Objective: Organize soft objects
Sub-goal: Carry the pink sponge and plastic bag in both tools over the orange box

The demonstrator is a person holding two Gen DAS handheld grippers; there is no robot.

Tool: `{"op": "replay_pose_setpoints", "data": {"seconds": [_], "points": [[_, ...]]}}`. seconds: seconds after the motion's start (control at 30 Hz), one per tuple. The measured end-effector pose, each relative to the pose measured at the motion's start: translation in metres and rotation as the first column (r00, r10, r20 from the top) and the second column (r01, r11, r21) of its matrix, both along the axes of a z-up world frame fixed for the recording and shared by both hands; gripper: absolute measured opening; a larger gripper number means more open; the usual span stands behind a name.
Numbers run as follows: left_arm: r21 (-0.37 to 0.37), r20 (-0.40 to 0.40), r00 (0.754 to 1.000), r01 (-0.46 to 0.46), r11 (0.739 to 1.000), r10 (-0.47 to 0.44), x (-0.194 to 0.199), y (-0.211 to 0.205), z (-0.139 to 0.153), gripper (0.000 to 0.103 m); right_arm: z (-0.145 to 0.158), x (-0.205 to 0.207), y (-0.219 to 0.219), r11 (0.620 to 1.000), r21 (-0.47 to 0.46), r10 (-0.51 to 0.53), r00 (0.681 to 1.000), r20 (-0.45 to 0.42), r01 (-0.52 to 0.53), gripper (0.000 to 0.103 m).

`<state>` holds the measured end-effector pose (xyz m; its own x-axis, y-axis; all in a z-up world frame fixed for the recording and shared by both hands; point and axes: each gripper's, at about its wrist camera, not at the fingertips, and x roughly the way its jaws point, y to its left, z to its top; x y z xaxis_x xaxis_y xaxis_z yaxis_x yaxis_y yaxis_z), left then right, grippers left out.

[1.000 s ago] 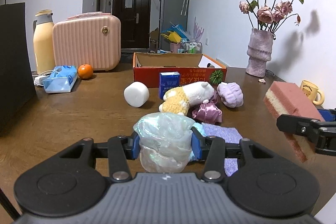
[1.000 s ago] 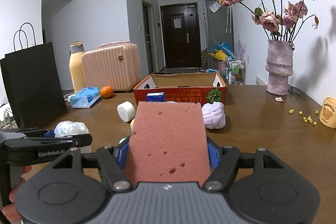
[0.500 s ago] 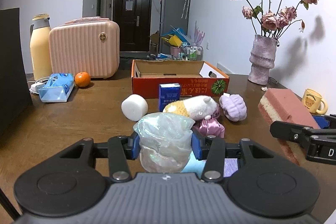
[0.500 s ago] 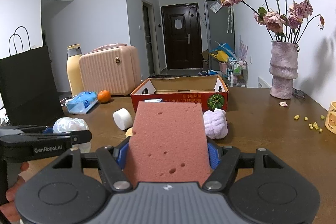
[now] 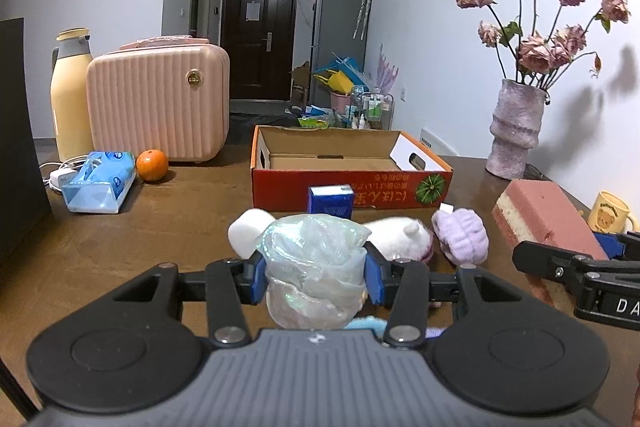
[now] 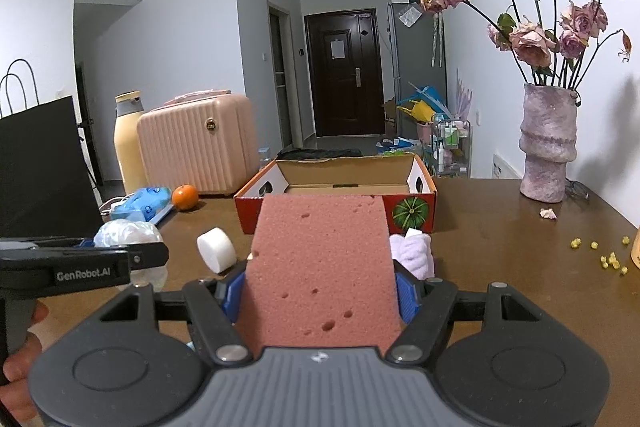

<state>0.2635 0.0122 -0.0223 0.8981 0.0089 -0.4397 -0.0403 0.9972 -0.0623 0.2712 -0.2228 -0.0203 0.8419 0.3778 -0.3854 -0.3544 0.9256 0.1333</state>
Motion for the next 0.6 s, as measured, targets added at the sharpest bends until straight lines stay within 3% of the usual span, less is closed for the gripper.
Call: {"op": "replay_pose_setpoints", "data": {"seconds": [0.6], "points": [[-0.024,0.01,0.999,-0.037,0.999,0.037,0.081,0.002,0.014,0.047,0.008,0.082,0.006,0.999,0.053,-0.007,0.999,0.033,0.005,0.069]]}}
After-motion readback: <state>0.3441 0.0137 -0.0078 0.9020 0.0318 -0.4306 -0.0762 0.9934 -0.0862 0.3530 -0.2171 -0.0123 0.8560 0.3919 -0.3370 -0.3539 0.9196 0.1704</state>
